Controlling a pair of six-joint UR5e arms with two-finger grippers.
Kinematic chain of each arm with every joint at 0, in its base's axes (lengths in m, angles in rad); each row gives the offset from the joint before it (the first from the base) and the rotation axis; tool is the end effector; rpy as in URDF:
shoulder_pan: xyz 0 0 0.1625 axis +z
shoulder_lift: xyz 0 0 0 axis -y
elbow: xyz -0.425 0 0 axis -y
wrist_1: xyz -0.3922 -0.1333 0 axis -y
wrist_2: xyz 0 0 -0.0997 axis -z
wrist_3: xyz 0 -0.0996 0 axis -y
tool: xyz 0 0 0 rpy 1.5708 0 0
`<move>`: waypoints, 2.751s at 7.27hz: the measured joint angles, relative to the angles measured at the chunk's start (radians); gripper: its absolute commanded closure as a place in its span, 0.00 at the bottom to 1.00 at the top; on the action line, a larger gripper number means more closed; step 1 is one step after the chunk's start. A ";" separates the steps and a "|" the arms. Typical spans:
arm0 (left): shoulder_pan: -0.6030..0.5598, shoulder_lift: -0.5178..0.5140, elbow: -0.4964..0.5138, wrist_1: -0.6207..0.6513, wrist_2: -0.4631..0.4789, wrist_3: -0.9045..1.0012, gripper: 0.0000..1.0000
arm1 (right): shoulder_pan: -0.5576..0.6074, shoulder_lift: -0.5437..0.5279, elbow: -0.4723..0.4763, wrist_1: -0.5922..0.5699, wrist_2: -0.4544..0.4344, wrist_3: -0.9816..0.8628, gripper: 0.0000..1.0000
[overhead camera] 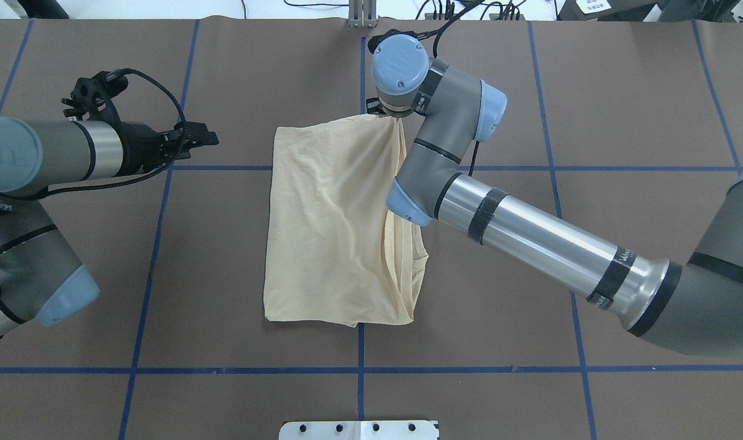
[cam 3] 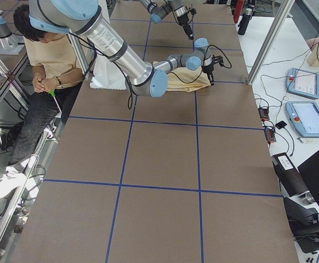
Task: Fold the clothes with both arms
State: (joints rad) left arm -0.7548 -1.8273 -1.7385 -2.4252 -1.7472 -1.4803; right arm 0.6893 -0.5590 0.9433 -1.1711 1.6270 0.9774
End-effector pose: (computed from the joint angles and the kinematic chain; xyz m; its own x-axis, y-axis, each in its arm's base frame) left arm 0.3489 -0.4871 0.3449 0.2589 -0.1213 -0.9583 0.5309 0.8467 0.0362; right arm -0.5861 -0.6485 0.2409 0.7910 -0.0716 0.6076 -0.1955 0.9115 0.3619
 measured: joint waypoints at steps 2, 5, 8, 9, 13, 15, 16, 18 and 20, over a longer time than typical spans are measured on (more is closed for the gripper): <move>0.000 -0.001 -0.001 0.002 0.000 0.000 0.28 | 0.000 -0.009 0.006 0.002 0.000 -0.001 0.42; 0.000 -0.002 -0.009 0.013 0.000 0.000 0.28 | 0.013 -0.036 0.076 0.006 0.043 0.021 0.35; -0.001 -0.001 -0.028 0.031 -0.025 0.001 0.29 | -0.027 -0.326 0.511 -0.002 0.121 0.377 0.36; -0.001 0.001 -0.033 0.034 -0.046 0.001 0.28 | -0.063 -0.396 0.638 -0.027 0.118 0.557 0.37; -0.001 -0.006 -0.054 0.089 -0.079 0.000 0.27 | -0.323 -0.572 0.956 -0.189 -0.039 1.225 0.37; -0.001 -0.007 -0.055 0.093 -0.079 0.000 0.25 | -0.418 -0.605 0.972 -0.195 -0.114 1.394 0.38; -0.001 -0.007 -0.056 0.093 -0.078 -0.001 0.25 | -0.448 -0.607 0.966 -0.197 -0.137 1.417 0.39; -0.001 -0.007 -0.057 0.094 -0.078 -0.001 0.23 | -0.476 -0.599 0.949 -0.210 -0.160 1.428 0.41; -0.001 -0.007 -0.056 0.094 -0.076 -0.002 0.23 | -0.483 -0.591 0.933 -0.215 -0.165 1.429 0.41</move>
State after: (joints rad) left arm -0.7563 -1.8345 -1.7950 -2.3316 -1.8227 -1.4818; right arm 0.2066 -1.1505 1.8764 -1.3860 1.4624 2.4067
